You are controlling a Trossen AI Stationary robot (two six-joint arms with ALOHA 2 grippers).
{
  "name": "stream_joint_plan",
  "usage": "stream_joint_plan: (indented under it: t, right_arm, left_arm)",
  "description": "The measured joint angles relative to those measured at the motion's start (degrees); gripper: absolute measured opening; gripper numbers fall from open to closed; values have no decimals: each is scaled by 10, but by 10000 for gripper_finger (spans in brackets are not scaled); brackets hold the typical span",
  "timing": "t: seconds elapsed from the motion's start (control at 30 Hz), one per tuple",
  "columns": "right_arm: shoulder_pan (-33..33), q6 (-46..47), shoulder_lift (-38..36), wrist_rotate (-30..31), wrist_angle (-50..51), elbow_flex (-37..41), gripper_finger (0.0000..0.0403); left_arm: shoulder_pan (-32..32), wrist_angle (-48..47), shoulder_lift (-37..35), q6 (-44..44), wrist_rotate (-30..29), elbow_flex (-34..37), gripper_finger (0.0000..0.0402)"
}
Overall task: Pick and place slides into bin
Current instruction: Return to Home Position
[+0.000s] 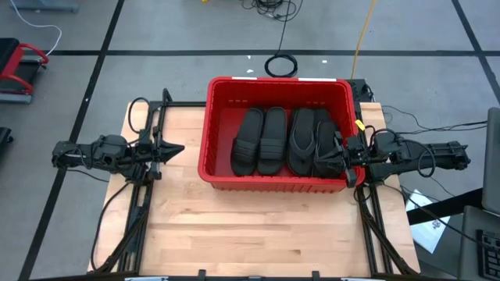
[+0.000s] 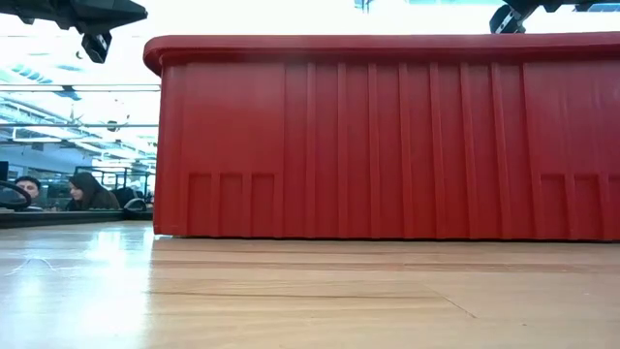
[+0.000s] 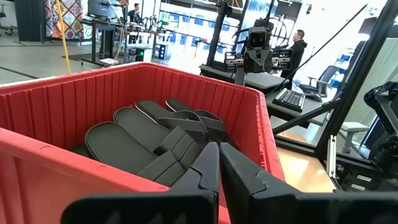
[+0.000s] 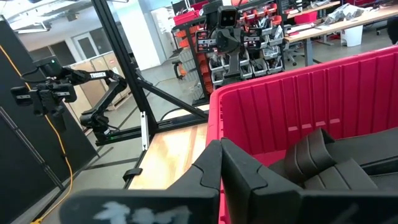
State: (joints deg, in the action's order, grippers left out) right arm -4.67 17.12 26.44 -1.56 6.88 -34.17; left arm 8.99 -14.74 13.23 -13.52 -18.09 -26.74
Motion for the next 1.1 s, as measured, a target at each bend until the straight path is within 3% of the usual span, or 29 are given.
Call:
stream_joint_plan:
  t: [1.1]
  right_arm:
    - [0, 0, 0, 0, 0, 0, 0]
  left_arm:
    - [0, 0, 0, 0, 0, 0, 15]
